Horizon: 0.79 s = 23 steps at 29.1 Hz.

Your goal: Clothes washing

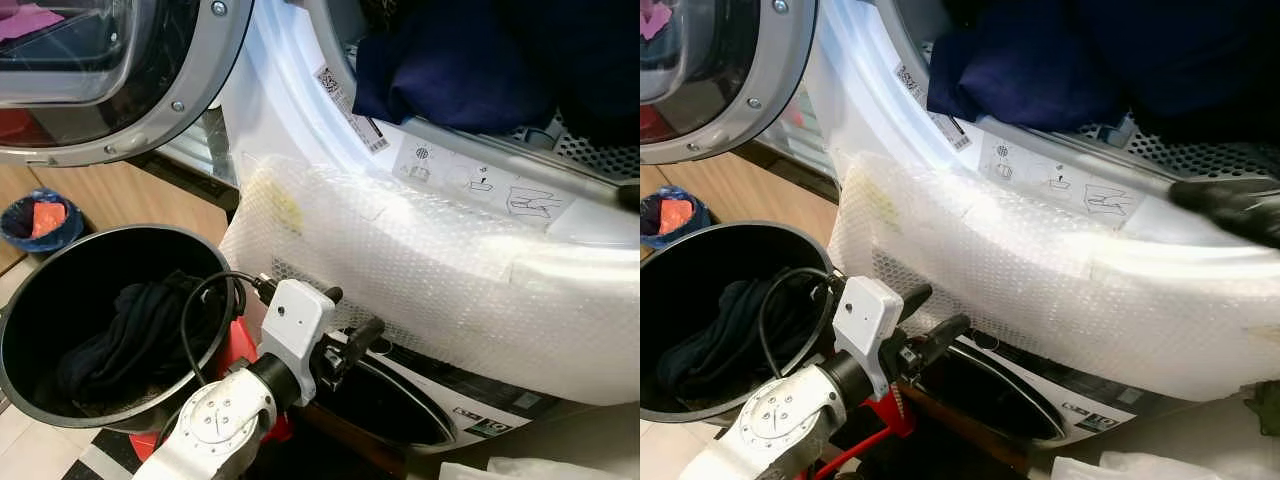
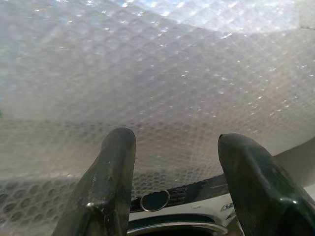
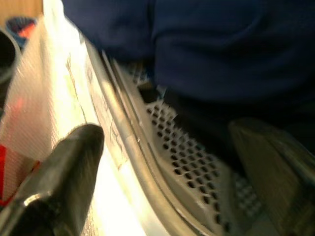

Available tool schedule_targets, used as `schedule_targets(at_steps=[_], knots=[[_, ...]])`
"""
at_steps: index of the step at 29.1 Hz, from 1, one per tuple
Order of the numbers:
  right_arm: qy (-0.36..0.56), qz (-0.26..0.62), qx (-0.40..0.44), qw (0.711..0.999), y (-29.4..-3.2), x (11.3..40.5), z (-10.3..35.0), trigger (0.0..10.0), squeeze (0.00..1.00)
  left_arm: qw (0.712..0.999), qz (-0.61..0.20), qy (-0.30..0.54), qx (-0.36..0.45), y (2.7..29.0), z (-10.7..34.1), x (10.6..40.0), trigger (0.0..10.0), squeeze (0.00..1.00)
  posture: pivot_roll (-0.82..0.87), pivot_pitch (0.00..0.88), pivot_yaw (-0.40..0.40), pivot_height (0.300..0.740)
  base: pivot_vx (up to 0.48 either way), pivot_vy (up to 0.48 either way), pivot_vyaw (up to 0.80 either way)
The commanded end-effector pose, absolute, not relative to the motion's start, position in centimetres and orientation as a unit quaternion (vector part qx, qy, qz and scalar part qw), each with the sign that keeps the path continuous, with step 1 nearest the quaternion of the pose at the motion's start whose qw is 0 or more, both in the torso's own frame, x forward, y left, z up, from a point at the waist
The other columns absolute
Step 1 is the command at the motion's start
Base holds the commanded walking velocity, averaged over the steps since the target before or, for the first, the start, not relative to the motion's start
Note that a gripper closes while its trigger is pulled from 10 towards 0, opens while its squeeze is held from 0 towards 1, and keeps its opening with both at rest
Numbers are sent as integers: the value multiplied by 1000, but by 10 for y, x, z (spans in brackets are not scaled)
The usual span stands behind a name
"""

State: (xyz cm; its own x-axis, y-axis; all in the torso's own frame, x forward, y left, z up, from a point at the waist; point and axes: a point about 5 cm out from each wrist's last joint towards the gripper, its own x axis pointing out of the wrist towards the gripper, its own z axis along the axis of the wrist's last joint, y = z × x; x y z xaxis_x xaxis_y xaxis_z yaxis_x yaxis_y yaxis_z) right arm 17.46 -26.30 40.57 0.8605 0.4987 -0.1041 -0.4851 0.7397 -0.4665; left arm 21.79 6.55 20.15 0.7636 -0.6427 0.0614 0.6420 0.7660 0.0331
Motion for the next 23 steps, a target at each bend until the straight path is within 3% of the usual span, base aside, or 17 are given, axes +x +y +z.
schedule_targets(at_steps=[1,9,12,18,23], knots=[[-64,302,-222,925,-260,165,416,10000,0,935,-353,-35,0,62,202,216,10000,0,-100,225,-89,740,0,0,0],[-90,384,-190,899,-245,167,415,10000,0,935,-353,-37,1,63,202,217,10000,0,-95,223,-89,740,0,0,0],[-113,406,-184,888,-218,192,403,10000,0,934,-355,-43,1,62,205,217,10000,0,-87,218,-89,740,0,0,0],[-121,398,-133,900,-186,236,398,10000,0,924,-377,-59,2,53,215,213,10000,0,-75,224,-93,740,0,0,0],[-106,430,-125,888,-171,244,388,10000,0,924,-378,-61,2,51,216,212,10000,0,-72,228,-96,740,0,0,0]])
